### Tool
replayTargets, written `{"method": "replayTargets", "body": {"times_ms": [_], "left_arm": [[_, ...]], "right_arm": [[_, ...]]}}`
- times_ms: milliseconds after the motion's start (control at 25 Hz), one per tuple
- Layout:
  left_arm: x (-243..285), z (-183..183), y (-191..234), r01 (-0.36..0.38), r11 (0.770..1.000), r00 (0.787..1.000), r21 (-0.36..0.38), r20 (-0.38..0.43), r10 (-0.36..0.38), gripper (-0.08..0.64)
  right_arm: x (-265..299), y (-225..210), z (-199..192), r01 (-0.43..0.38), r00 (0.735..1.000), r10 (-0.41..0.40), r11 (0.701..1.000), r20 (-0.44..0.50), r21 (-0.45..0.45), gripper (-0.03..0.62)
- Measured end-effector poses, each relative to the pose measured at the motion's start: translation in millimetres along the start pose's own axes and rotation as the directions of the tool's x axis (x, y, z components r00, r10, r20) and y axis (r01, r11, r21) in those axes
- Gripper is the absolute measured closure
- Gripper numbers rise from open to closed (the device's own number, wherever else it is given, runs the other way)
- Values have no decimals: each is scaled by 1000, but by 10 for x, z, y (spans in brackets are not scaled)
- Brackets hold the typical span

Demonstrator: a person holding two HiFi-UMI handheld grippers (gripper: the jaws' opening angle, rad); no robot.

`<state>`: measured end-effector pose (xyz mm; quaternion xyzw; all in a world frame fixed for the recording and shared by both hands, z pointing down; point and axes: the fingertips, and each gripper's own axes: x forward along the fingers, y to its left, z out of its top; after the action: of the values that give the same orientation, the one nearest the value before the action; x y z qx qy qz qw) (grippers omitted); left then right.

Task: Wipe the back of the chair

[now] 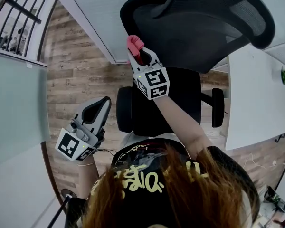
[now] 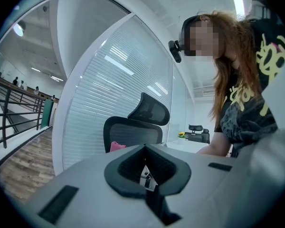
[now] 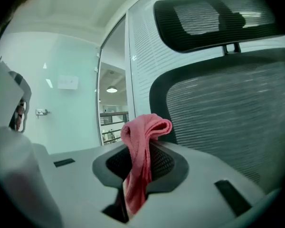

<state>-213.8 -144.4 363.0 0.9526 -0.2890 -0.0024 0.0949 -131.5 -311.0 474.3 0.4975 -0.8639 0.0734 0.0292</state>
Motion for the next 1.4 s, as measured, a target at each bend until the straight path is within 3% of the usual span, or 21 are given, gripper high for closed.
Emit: {"method": "replayTargets", "body": {"times_ms": [240,720,1120,1400], "left_arm": [[295,74,-168,60,998,998,13,15,-60,568],[1119,156,-776,181,983,983,44,23,-182,568],[1535,214,-1140,193,979,981,70,23,-195,568],[1730,211,-1332,200,977,979,81,21,-202,568]], "right_arm": [[-463,-117,313,-11,998,12,1000,62,-7,525],[-1494,-798,597,40,993,-41,999,108,11,525],[-2242,-1092,796,34,990,-24,997,140,-71,525],[-2660,-1418,692,64,990,-64,998,124,3,525]]}}
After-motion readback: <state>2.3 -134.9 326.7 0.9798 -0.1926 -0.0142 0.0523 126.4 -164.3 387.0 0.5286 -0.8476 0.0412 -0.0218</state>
